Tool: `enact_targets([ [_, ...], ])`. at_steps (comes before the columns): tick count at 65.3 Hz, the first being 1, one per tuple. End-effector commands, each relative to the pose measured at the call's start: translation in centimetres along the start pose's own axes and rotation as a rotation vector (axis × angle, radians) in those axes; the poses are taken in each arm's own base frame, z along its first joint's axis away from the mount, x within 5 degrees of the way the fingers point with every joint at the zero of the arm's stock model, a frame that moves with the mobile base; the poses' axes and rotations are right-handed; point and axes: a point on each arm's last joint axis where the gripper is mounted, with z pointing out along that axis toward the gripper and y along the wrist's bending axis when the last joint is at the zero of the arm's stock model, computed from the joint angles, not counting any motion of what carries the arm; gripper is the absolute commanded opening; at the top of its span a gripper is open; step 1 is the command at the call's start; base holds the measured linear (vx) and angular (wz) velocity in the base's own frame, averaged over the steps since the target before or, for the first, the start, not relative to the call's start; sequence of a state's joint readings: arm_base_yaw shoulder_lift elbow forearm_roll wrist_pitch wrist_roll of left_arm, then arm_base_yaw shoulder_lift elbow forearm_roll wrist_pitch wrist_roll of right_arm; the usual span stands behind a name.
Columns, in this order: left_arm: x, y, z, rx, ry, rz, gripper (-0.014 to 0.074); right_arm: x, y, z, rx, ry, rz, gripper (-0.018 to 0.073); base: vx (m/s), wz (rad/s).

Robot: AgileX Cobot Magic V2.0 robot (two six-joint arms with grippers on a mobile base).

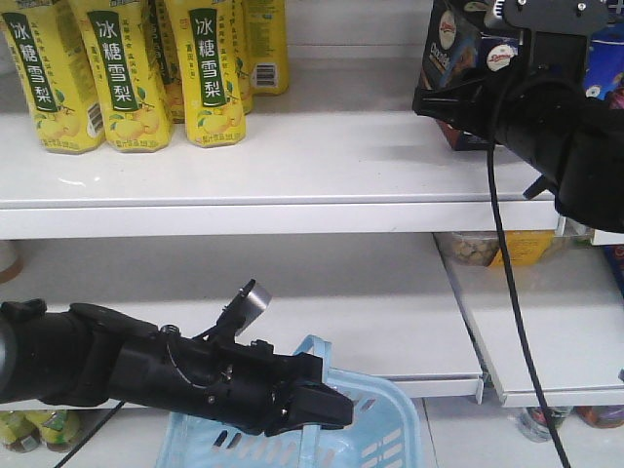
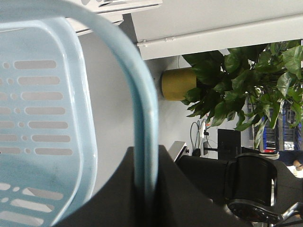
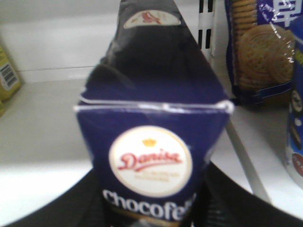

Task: Left arm holds basket, right arm returns cookies
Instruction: 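Lower the box upright onto the upper shelf and open the right gripper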

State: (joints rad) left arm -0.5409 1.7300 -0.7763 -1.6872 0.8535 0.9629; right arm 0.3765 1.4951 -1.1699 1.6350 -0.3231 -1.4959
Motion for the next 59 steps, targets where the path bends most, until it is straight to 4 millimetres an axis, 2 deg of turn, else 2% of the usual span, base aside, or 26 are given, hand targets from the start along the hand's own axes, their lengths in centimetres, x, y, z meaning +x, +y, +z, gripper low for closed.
enact_targets([
  [1,-0.6,-2.3,-0.9,0.088,-0.039,0.052,-0.0006,-2.0,0.1,-1.1,-0.035,-0.061,0.003,0.0376,0.0,0.0],
  [12,-0.6,-2.3,-0.9,0.088,-0.039,0.052,-0.0006,-2.5,-0.2,-1.7,-0.027,-0.08,0.006,0.0493,0.0,0.0],
  [22,-0.6,-2.3,-0.9,0.088,-0.039,0.052,-0.0006,-3.3,-0.3,-2.6,-0.035,-0.107,0.015,0.0555,0.0,0.0],
  [38,-0.6,-2.3,-0.9,0.088,-0.039,0.052,-0.0006,-4.4,-0.8,-5.2,-0.065,-0.156,0.034,0.0561,0.0,0.0],
  [54,-0.6,-2.3,-0.9,0.088,-0.039,0.052,-0.0006,-4.4,-1.2,-9.1,-0.159,-0.197,0.035,0.0561,0.0,0.0],
  [59,-0.6,-2.3,-0.9,0.088,-0.039,0.052,-0.0006,-4.4,-1.7,-10.9,-0.178,-0.223,0.021,0.0561,0.0,0.0],
])
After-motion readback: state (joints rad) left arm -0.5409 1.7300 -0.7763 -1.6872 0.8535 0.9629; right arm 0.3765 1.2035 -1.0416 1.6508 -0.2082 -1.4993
